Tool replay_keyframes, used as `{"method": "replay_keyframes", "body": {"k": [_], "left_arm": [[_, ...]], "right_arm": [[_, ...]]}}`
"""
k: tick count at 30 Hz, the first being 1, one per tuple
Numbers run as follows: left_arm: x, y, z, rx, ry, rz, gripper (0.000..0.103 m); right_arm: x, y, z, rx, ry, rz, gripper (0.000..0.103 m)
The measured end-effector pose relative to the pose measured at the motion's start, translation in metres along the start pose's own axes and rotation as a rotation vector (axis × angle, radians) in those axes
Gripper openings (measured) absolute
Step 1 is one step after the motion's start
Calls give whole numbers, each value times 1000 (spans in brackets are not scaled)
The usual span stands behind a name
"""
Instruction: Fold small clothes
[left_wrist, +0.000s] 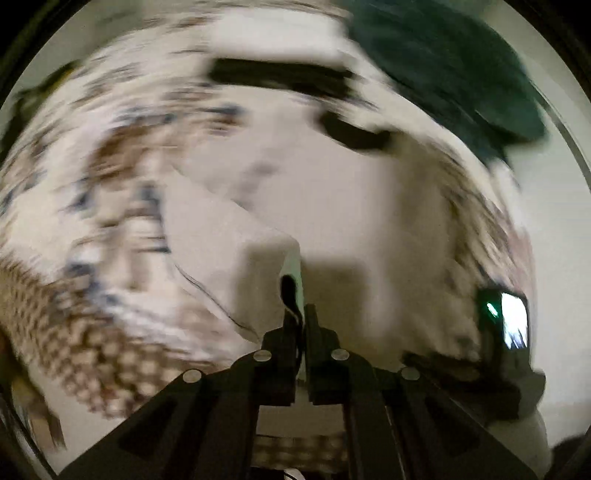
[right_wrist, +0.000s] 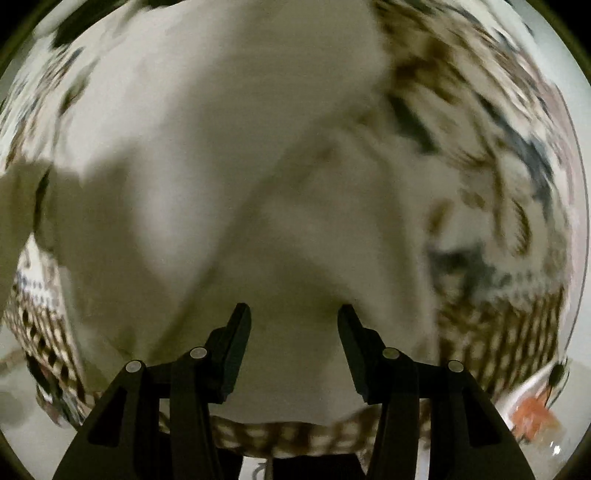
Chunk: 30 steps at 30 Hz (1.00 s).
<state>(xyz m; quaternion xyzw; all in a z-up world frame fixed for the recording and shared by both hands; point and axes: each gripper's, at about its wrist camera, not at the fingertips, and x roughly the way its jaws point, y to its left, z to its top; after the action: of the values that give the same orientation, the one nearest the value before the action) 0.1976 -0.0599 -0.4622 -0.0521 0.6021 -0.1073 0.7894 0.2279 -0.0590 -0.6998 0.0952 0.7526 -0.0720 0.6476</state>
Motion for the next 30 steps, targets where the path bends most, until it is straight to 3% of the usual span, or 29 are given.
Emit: {"method": "replay_keyframes", "body": {"k": [6, 13, 15, 19, 21, 23, 24, 26, 27, 28, 29, 30], "left_arm": [[52, -79, -31, 203, 129, -84, 2], [85, -113, -61, 298, 233, -88, 2], [77, -108, -61, 254, 245, -103, 3], [51, -66, -46, 102, 230, -78, 5], [47, -35, -43, 36, 217, -8, 17], [52, 0, -38, -30, 217, 91, 63], [53, 13, -37, -49, 216, 122, 68], [55, 40, -31, -99, 198, 178, 68], [55, 50, -29, -122, 189, 200, 68], [55, 58, -27, -139, 183, 213, 68], [54, 64, -25, -155, 176, 223, 68], [52, 68, -25, -167, 165, 231, 68]], "right_arm": [[0, -108, -18, 132, 29, -50, 51], [-9, -205, -45, 205, 33, -48, 51], [-18, -219, -49, 227, 17, 21, 51], [-41, -226, -41, 211, -24, 258, 55], [-44, -223, -33, 175, -22, 386, 61], [-42, -216, -21, 159, -22, 439, 61], [-35, -214, -17, 135, -16, 455, 61], [-20, -206, -12, 113, 22, 441, 61], [-14, -207, -12, 122, 49, 458, 54], [-14, -205, -11, 136, 50, 467, 23], [-19, -212, -17, 148, 38, 449, 4], [-25, -225, -27, 160, 29, 430, 5]]}}
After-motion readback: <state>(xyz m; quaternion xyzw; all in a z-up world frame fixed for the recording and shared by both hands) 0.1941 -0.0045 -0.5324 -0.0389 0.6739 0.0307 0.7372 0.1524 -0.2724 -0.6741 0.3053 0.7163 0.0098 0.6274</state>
